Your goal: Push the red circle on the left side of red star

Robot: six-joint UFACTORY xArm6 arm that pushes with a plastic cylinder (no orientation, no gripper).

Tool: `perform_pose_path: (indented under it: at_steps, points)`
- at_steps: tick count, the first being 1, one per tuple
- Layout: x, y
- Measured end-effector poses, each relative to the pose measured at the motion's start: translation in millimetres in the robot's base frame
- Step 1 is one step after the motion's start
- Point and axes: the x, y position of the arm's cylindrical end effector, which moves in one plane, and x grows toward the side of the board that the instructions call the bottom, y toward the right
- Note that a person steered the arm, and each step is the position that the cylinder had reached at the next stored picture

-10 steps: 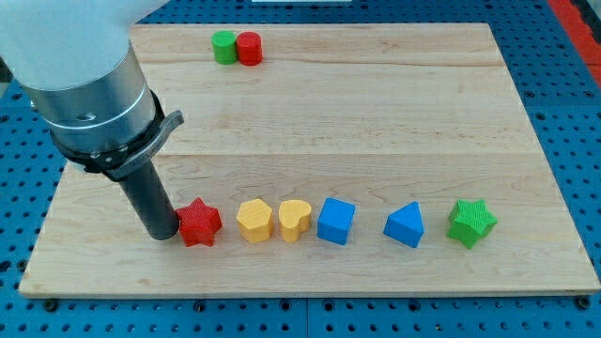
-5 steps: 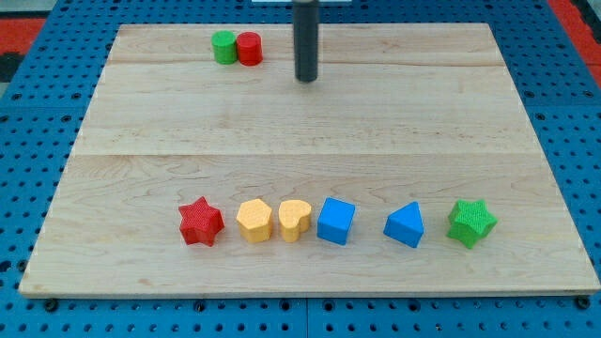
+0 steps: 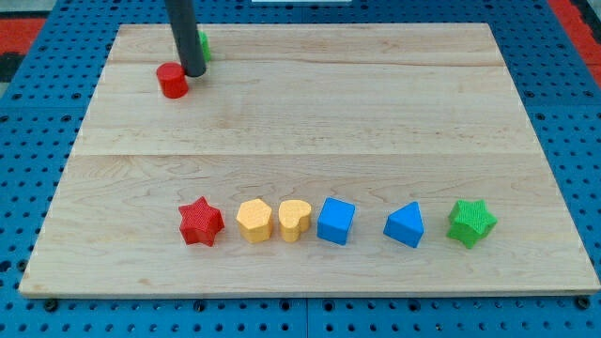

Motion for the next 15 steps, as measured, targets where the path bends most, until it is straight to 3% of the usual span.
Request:
perform_pose_path:
  at_steps: [2, 4, 6, 7, 8, 9, 11, 13, 15]
  points:
    - [-3, -24]
    - [36, -31]
    - [26, -97]
    - [41, -88]
    - [12, -83]
    - [21, -53]
    - [88, -43]
    - [89, -57]
    - [140, -57]
